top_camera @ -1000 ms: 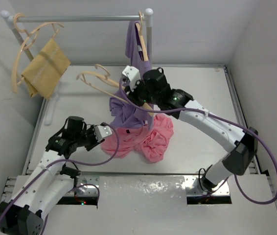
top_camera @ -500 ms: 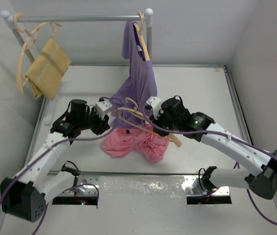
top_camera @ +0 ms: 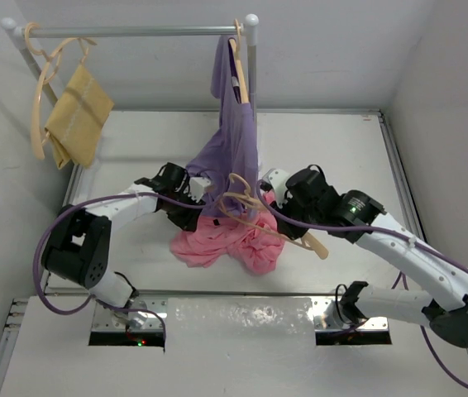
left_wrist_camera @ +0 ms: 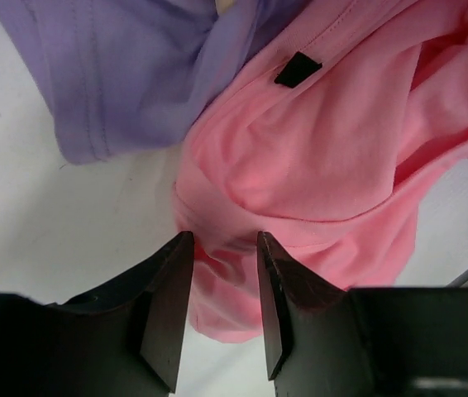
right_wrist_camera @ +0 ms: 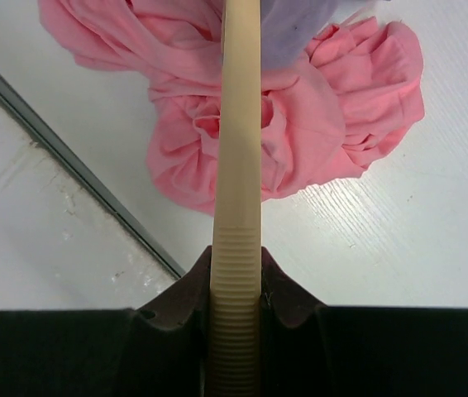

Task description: Place the t-shirt on the hanger

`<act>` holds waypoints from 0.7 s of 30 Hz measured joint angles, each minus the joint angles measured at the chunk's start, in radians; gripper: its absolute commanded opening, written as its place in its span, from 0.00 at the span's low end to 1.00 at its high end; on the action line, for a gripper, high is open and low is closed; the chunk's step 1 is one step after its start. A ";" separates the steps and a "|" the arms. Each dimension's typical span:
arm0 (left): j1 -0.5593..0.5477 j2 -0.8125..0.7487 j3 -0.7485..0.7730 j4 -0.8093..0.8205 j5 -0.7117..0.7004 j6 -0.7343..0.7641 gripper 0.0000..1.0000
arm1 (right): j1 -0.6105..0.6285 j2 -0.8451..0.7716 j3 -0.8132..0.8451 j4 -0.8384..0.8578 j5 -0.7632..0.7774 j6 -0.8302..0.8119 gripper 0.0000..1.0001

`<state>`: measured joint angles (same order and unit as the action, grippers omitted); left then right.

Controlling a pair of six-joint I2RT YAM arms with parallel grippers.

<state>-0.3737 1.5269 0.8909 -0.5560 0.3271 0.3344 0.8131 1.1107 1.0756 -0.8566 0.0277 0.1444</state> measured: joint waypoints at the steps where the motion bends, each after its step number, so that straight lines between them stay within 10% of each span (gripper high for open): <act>1: 0.000 0.010 0.000 0.000 -0.002 0.001 0.32 | 0.000 -0.003 0.017 -0.015 -0.003 0.000 0.00; 12: -0.010 0.123 0.029 0.036 -0.025 -0.002 0.00 | 0.000 -0.016 0.084 -0.140 -0.104 -0.009 0.00; 21: -0.010 0.046 0.028 0.034 -0.004 0.027 0.00 | 0.000 -0.003 0.045 -0.098 -0.183 0.003 0.00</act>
<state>-0.3840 1.5726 0.9188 -0.5220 0.3233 0.3614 0.8131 1.1072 1.1202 -0.9546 -0.1558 0.1471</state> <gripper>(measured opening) 0.002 0.189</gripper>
